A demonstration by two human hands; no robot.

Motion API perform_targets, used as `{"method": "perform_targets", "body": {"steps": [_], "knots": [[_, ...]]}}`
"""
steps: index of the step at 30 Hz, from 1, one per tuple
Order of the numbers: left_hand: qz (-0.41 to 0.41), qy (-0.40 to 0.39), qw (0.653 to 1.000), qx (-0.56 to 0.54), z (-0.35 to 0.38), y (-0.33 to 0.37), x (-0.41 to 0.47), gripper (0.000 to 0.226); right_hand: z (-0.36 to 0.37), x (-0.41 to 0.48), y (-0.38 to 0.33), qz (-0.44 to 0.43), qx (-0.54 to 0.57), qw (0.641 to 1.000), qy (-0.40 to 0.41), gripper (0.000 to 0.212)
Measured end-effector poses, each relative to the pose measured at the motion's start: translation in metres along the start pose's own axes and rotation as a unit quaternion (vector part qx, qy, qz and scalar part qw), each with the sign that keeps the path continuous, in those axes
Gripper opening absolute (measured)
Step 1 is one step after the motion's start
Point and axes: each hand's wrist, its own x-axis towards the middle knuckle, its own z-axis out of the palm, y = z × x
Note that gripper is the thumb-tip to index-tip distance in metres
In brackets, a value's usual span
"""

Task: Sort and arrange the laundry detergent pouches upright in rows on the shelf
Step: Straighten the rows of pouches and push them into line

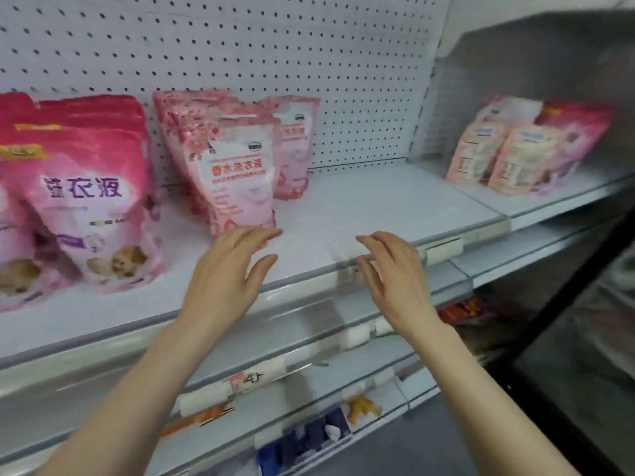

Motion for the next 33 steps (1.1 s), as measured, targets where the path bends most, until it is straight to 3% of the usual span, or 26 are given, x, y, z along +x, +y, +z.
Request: {"method": "perform_targets", "body": {"steps": [11,20,28,33], "knots": [[0.026,-0.052,0.994,-0.098,0.184,0.175,0.111,0.037,-0.114,-0.017,0.246,0.151,-0.062,0.986,-0.031,0.041],[0.042,-0.101,0.989,-0.1,0.275,0.235,0.235,0.051,-0.134,0.04,0.39,0.268,-0.025,0.963,0.005,0.05],[-0.108,-0.156,0.957,-0.218,0.364,0.254,0.36,0.062,-0.123,0.107,0.462,0.308,0.029,0.949,0.053,0.062],[-0.198,-0.112,0.93,-0.288,0.4,0.257,0.408,0.056,-0.109,0.124,0.491,0.326,0.087,0.939,0.058,0.061]]}}
